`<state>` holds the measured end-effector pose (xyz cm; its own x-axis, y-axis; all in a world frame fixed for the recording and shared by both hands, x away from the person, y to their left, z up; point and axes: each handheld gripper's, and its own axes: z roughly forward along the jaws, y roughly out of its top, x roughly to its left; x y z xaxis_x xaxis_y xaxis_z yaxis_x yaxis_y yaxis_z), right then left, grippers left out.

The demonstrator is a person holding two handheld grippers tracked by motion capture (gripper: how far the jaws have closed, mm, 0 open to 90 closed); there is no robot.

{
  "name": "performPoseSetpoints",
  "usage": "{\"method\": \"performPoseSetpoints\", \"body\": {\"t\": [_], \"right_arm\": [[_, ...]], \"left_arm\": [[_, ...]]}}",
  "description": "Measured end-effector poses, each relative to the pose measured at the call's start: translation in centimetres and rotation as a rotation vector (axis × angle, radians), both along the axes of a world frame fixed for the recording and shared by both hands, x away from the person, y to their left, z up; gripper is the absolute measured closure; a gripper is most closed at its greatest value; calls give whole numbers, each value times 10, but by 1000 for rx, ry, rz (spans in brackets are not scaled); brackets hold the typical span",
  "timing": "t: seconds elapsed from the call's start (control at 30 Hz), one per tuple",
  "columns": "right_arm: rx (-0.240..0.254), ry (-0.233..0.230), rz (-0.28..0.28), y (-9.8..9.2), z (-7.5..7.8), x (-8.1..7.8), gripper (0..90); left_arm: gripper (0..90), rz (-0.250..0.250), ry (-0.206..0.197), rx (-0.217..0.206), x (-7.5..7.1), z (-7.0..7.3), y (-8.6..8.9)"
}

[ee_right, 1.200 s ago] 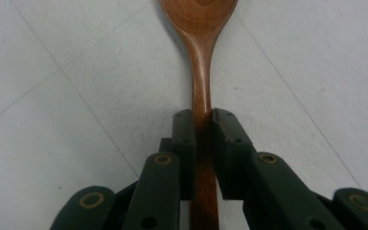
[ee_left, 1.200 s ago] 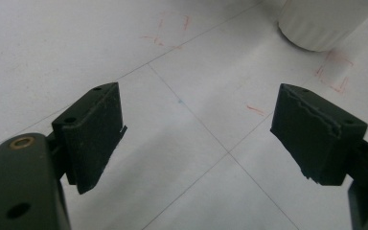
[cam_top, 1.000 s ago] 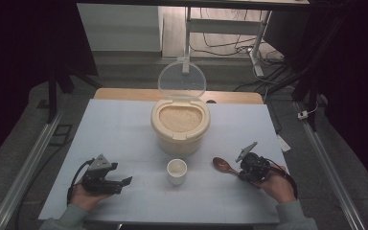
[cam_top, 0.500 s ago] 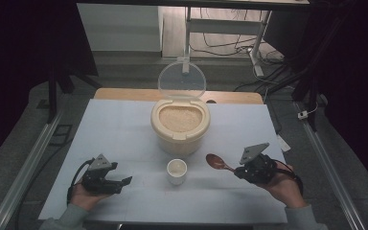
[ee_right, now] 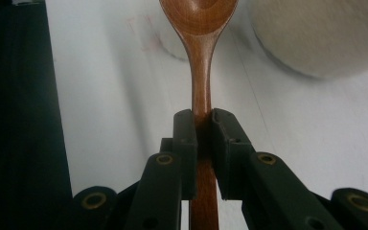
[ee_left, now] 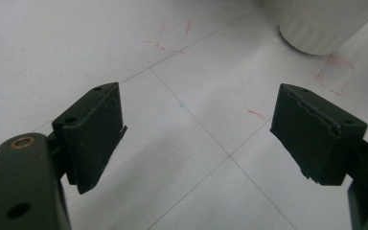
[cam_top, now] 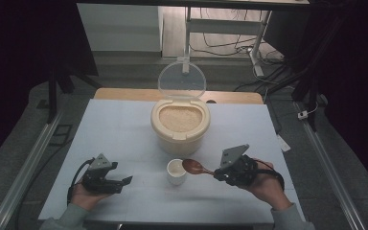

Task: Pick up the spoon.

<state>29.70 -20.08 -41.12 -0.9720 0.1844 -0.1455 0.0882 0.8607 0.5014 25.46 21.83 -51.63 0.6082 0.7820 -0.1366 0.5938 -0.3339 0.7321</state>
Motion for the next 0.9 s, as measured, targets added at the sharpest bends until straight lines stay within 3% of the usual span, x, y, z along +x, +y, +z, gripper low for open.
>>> {"method": "performPoseSetpoints", "body": {"t": [0.37,0.47,0.73,0.9], "right_arm": [[-9,-3,94,48,0,3,802],[-15,-1,113,57,-1,3,802],[-29,1,120,62,-4,4,802],[-34,-2,121,63,-5,5,802]], "left_arm": [[184,4,-6,-11,0,3,2],[185,-6,-24,-15,1,8,1],[185,-29,-34,-27,0,18,-4],[191,-87,-78,-29,-2,43,-18]]}}
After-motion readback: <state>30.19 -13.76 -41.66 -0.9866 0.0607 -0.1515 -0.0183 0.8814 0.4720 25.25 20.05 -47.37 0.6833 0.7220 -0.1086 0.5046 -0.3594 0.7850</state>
